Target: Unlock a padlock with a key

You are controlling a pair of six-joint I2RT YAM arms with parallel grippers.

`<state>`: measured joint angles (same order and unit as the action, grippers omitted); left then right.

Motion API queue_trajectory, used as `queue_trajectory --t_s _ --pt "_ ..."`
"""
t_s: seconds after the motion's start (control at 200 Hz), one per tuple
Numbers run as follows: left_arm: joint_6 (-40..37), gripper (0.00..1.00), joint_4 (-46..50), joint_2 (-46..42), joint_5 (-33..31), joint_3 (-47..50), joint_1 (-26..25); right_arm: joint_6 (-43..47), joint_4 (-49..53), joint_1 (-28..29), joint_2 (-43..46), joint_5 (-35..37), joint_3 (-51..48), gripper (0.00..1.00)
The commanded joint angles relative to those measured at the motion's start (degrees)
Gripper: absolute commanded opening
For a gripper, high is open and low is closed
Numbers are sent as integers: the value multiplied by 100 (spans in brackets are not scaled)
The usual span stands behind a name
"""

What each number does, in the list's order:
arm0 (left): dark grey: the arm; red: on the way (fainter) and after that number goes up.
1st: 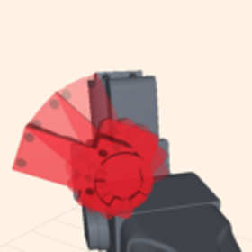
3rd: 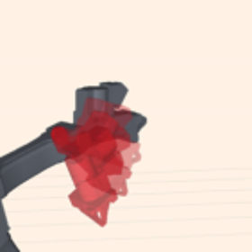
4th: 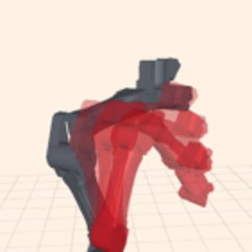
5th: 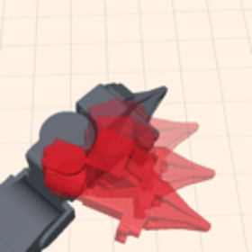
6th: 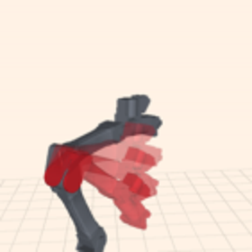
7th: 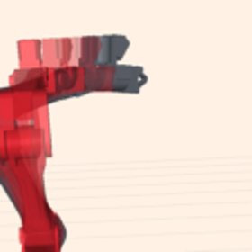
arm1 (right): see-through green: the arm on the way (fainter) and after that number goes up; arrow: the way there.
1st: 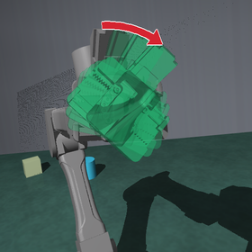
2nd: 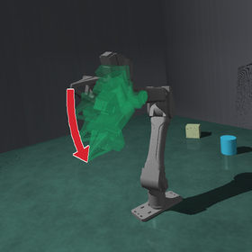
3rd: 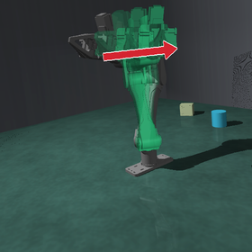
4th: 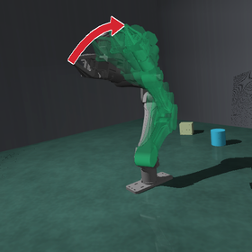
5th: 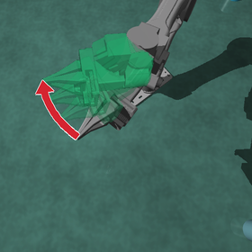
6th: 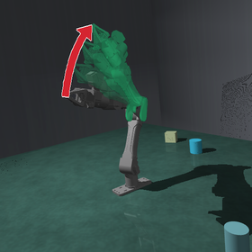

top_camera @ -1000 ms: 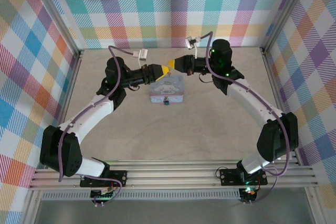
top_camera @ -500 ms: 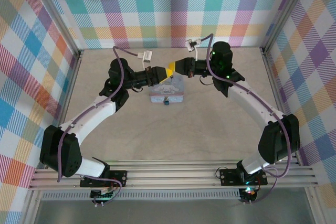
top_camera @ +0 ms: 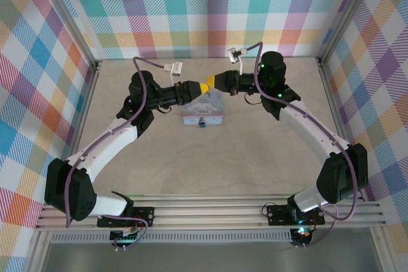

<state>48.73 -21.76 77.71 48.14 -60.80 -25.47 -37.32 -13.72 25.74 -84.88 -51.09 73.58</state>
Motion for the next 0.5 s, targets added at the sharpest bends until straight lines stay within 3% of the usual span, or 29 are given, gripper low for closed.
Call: queue_trajectory --t_s 0.0,0.065,0.31,0.495 --pt "13 35 -178 -116 5 -20 1 -9 -114 26 165 -96 -72 0" --pt "31 31 -205 -127 21 -29 0 -11 -110 28 181 -106 -81 0" --pt "98 30 -259 -67 118 -158 -58 -56 -185 63 156 -116 -71 0" --pt "137 11 -338 24 233 -280 -94 -80 -233 76 104 -102 -46 0"
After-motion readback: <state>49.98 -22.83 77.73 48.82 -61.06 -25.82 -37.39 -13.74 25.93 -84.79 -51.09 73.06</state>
